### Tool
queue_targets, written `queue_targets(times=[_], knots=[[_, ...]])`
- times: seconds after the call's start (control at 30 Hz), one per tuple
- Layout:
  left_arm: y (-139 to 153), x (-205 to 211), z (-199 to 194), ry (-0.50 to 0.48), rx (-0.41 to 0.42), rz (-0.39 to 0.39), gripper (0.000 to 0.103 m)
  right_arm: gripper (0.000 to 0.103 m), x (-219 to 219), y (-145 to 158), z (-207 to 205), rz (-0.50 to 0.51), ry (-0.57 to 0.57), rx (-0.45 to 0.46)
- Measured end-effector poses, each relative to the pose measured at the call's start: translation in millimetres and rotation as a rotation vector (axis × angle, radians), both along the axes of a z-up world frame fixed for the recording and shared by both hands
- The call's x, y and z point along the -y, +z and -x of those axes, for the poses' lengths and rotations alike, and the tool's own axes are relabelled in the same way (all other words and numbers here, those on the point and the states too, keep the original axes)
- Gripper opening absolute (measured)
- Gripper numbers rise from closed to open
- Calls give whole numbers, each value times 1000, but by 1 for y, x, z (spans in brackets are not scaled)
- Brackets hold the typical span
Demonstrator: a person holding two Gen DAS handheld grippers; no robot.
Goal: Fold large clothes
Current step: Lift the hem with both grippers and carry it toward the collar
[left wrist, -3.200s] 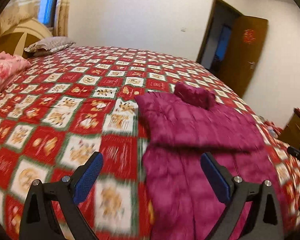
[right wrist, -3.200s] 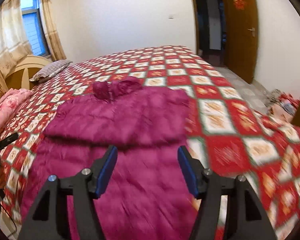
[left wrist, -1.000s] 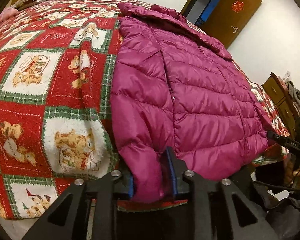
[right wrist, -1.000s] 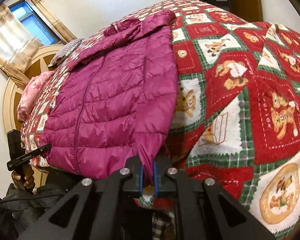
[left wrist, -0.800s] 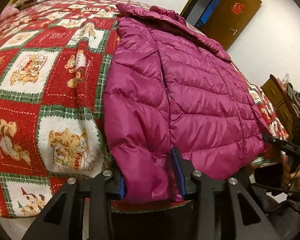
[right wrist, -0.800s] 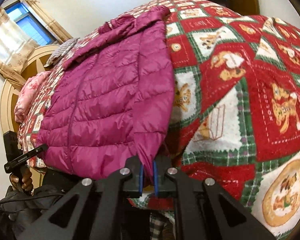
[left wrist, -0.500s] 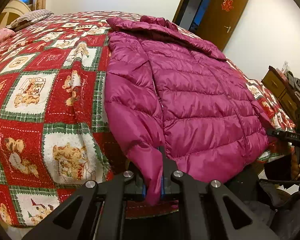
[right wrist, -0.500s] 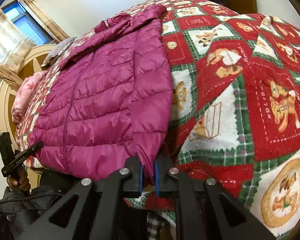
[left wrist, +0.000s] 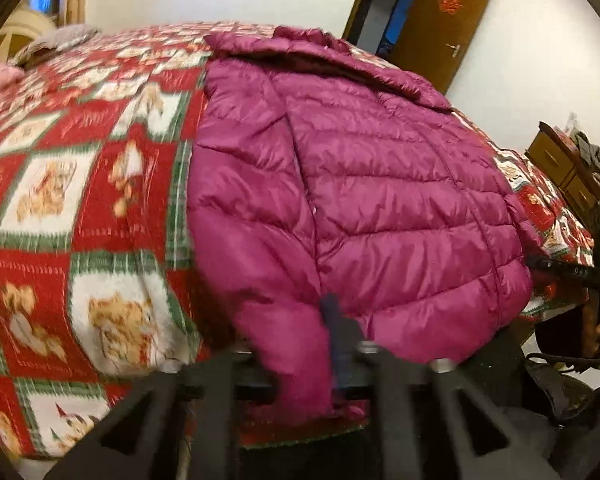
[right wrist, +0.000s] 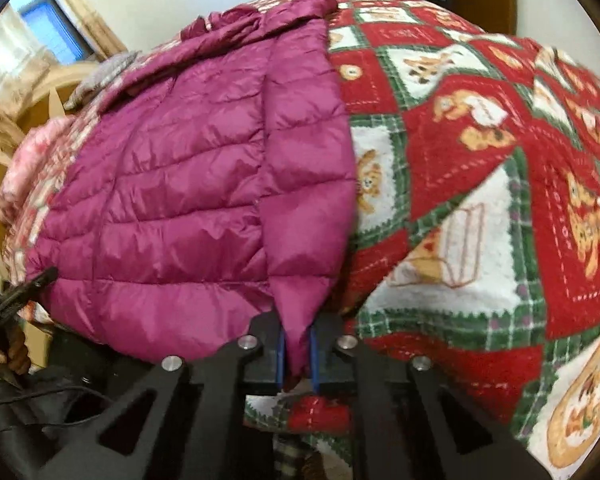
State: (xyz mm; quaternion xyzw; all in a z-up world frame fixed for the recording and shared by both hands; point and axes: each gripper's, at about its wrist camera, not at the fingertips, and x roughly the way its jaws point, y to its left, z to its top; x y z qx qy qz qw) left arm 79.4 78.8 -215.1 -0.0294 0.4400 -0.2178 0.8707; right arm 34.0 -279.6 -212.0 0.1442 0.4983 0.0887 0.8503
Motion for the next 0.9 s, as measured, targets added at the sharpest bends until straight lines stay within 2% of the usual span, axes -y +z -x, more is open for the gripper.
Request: queue_targets(times=[0.17, 0.33, 0.47, 0.57, 0.9], knots=[[29, 7, -11, -63, 53, 34, 7, 9, 17, 27, 7, -147, -10, 86], [77, 8, -12, -136, 161, 88, 6, 9, 27, 65, 20, -227, -10, 193], [106, 0, 7, -190, 231, 104, 6, 9, 26, 88, 34, -273, -12, 246], [113, -9, 23, -215, 240, 120, 6, 9, 27, 98, 49, -306, -11, 266], [122, -33, 73, -230, 228, 211, 6, 9, 33, 120, 99, -291, -55, 294]])
